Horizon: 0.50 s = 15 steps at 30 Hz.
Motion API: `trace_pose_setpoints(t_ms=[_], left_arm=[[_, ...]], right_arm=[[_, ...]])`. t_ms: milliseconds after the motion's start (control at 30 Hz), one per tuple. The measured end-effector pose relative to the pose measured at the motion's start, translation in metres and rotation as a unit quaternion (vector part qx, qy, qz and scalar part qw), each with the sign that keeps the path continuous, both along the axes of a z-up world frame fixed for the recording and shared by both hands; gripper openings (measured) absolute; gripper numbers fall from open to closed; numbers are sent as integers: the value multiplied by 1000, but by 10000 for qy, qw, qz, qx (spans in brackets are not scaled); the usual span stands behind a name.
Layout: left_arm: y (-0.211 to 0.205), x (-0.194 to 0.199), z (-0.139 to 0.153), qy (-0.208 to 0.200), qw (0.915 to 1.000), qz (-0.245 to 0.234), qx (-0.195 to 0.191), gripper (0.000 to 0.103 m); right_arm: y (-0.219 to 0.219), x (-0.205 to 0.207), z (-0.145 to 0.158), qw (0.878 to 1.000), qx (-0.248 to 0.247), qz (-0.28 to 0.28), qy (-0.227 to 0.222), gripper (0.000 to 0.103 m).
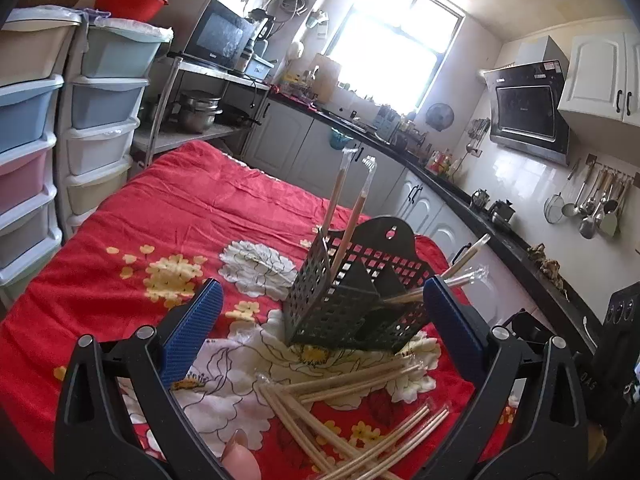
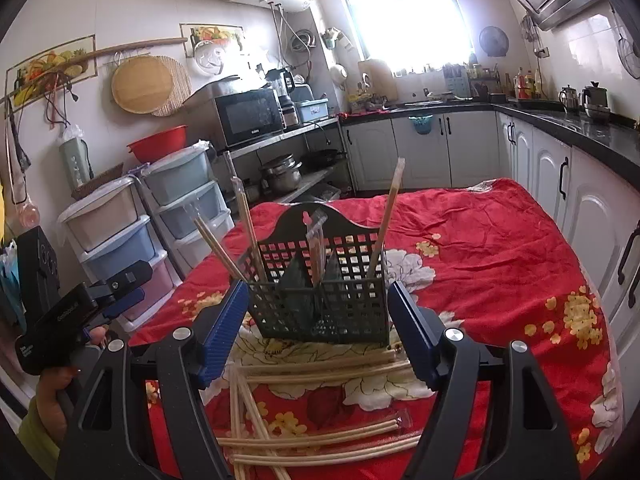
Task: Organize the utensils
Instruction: 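Move the right gripper back from the caddy to the chopsticks pile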
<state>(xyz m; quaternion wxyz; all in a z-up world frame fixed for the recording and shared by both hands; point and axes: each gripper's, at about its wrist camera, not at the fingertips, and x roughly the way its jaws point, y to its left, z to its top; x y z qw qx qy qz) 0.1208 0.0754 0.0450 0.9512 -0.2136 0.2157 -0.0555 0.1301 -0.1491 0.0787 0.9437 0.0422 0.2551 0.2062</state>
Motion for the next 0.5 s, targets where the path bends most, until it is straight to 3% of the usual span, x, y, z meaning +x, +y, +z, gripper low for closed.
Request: trace_pose_setpoints(t_ms=[500], left_arm=[[9, -1, -32, 487, 9987, 52, -118, 92]], right_arm=[[-8, 0, -20, 9995, -87, -64, 288, 70]])
